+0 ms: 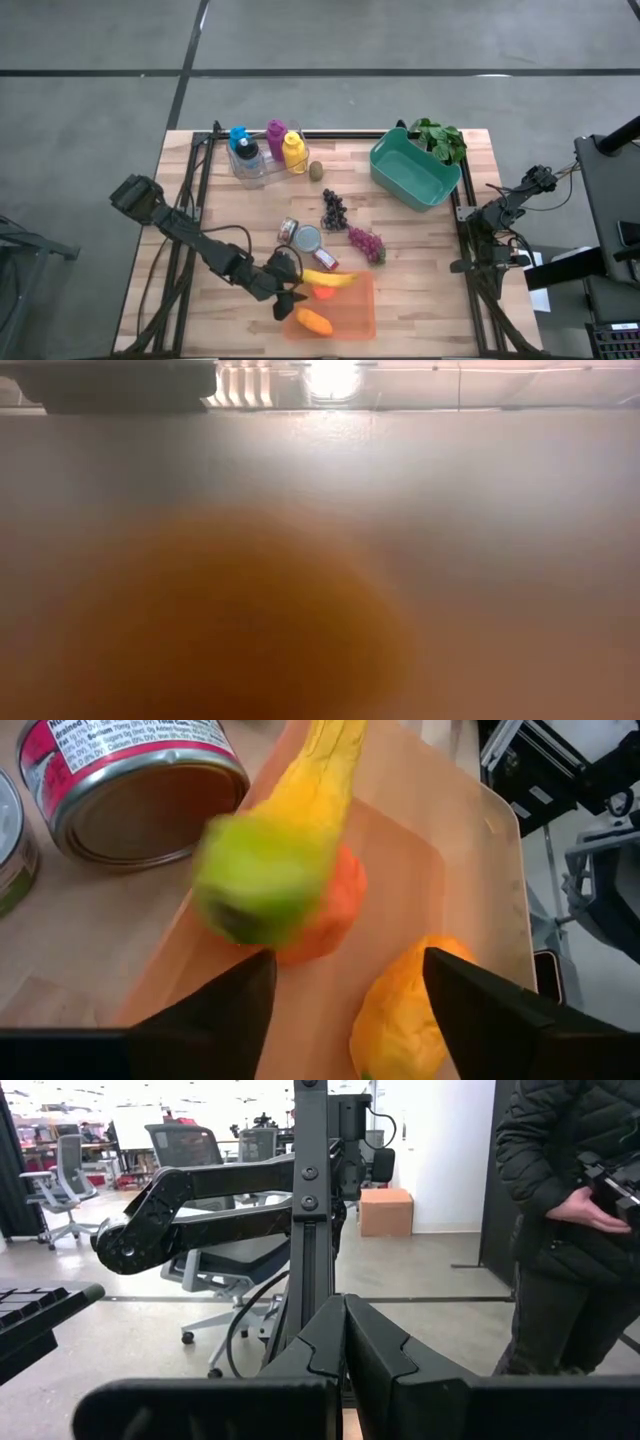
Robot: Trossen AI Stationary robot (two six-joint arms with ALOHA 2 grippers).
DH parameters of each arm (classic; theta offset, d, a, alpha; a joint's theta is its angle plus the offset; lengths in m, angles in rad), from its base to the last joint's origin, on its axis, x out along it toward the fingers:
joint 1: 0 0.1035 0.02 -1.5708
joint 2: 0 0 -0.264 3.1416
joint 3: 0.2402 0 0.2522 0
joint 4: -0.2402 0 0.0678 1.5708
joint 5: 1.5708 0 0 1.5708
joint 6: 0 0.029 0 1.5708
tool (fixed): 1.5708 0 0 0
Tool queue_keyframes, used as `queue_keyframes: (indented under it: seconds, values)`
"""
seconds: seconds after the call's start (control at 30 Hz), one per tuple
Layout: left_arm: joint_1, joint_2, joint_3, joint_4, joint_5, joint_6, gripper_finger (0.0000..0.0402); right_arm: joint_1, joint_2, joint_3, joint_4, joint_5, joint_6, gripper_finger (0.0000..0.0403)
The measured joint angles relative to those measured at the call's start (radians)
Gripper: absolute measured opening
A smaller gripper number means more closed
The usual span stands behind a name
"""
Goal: Pick & Place Food Item
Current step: Put the yellow banana into the orange bin, then put the brown kiwi into the orange bin
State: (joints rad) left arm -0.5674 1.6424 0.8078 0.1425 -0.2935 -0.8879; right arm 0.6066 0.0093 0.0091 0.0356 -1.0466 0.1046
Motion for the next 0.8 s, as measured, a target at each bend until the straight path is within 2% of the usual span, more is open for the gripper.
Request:
queue_keyframes:
  seconds: [0.13, 0.5, 0.63, 0.8]
  values:
    - [0.0, -0.002, 0.0, -0.002, 0.0, 0.003, 0.0273, 0.0, 0.0, 0.0, 0.0, 0.0, 0.0, 0.0008]
    - [0.0, -0.021, 0.0, -0.021, 0.0, 0.027, 0.0275, 0.0, 0.0, 0.0, 0.0, 0.0, 0.0, 0.0008]
    - [0.0, -0.086, 0.0, -0.075, -0.026, 0.088, 0.0275, 0.0, 0.0, 0.0, 0.0, 0.0, 0.0, 0.0008]
    - [0.002, -0.261, 0.001, -0.221, -0.139, 0.124, 0.0275, 0.0, 0.0, 0.0, 0.0, 0.0, 0.0, 0.0008]
